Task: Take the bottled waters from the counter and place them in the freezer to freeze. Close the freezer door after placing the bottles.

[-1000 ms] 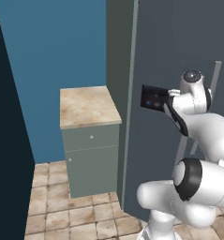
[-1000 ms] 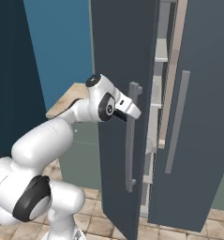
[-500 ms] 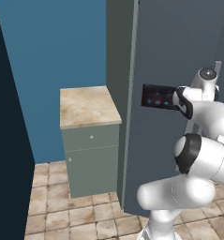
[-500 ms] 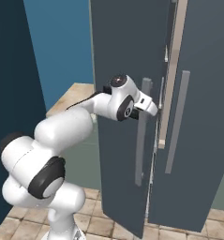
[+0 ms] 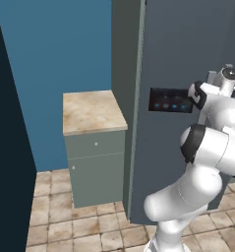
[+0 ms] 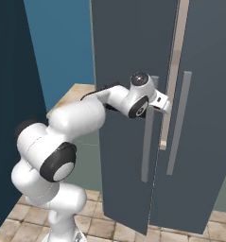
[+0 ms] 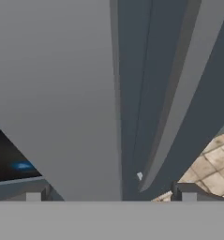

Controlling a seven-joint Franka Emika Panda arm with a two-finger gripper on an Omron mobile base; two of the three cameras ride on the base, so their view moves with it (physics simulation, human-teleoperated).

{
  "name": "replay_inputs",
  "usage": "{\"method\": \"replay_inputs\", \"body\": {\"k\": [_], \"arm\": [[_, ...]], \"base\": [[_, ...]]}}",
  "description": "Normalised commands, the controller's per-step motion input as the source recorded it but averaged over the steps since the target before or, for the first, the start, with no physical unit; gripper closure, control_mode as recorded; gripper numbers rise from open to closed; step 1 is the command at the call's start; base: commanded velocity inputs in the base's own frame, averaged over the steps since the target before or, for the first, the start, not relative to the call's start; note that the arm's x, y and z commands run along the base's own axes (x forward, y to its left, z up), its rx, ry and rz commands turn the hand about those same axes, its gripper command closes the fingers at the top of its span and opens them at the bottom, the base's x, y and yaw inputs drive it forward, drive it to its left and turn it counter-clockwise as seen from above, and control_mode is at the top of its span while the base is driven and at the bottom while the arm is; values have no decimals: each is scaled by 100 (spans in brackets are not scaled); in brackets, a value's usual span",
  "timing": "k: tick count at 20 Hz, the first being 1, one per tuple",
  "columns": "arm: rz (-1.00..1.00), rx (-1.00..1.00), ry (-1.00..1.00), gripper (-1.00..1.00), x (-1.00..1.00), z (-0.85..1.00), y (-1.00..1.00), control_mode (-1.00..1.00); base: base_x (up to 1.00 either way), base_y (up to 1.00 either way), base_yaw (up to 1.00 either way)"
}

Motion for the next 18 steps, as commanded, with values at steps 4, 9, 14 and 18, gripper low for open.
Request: {"method": "replay_inputs", "body": {"k": [4,9,14,18], "arm": [[0,0,0,-100,14,0,0,-100],[2,0,-1,-100,26,0,0,-100],[3,0,0,-100,34,0,0,-100],[4,0,0,-100,34,0,0,-100]], "base": [[0,0,0],[0,0,0],[0,0,0],[0,0,0]]}}
